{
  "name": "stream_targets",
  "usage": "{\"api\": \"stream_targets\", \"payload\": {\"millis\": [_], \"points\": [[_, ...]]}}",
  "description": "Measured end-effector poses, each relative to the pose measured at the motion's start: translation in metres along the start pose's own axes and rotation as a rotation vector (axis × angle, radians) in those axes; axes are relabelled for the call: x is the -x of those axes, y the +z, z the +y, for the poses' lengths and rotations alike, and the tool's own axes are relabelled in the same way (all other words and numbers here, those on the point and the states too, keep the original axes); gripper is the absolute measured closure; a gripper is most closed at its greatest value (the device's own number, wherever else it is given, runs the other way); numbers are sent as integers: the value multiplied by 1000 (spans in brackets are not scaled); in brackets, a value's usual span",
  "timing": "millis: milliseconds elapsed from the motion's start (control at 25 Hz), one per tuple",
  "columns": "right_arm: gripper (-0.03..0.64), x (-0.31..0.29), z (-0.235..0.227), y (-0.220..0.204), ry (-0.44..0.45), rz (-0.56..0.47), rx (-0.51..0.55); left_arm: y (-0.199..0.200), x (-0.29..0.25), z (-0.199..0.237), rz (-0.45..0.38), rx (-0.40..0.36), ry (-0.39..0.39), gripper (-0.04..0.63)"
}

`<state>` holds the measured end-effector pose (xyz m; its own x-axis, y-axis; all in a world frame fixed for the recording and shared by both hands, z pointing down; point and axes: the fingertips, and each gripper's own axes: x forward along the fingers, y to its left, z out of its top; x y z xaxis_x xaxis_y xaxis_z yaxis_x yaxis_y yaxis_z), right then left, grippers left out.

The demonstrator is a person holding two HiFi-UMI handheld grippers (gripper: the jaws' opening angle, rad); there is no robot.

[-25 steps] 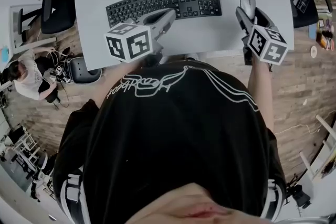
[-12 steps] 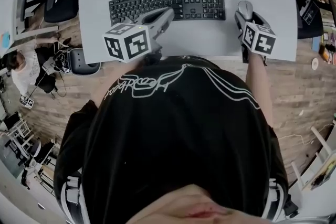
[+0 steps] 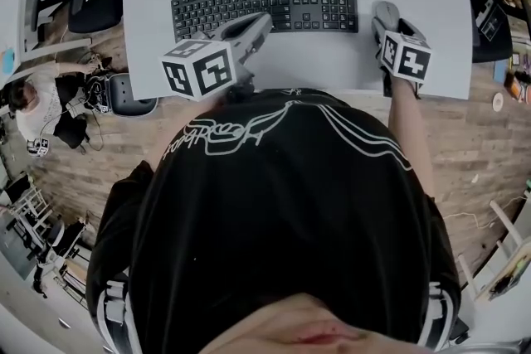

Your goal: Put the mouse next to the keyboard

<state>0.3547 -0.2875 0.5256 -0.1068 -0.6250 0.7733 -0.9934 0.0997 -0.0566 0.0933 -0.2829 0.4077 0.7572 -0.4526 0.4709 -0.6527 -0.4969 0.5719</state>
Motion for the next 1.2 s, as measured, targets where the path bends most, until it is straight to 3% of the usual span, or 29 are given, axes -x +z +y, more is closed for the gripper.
{"api": "stream_targets", "payload": {"millis": [200, 480, 680, 840, 960, 1000, 1040, 1080, 1200], "points": [[354, 0, -1, -3, -27, 29, 3, -7, -1, 4, -11, 28, 2, 589], [338, -4, 3, -4, -1, 20, 36, -16, 3, 16, -47, 75, 27, 589], [334, 17, 2, 14, 2, -91, 64, -24, 10, 12, -54, 88, 27, 589], [334, 50, 30, 35, 186, -237, 53, -23, 10, 4, -44, 48, 2, 589], [340, 84, 61, 41, 284, -311, 108, -22, 14, -11, -61, 44, -33, 589], [392, 98, 71, 43, 302, -345, 125, -22, 18, -19, -68, 39, -48, 589], [517, 113, 81, 46, 321, -384, 138, -22, 23, -26, -73, 29, -63, 589], [589, 129, 92, 49, 344, -426, 150, -23, 29, -34, -77, 15, -78, 589], [607, 178, 132, 53, 448, -527, 196, -30, 55, -53, -80, -23, -127, 589]]}}
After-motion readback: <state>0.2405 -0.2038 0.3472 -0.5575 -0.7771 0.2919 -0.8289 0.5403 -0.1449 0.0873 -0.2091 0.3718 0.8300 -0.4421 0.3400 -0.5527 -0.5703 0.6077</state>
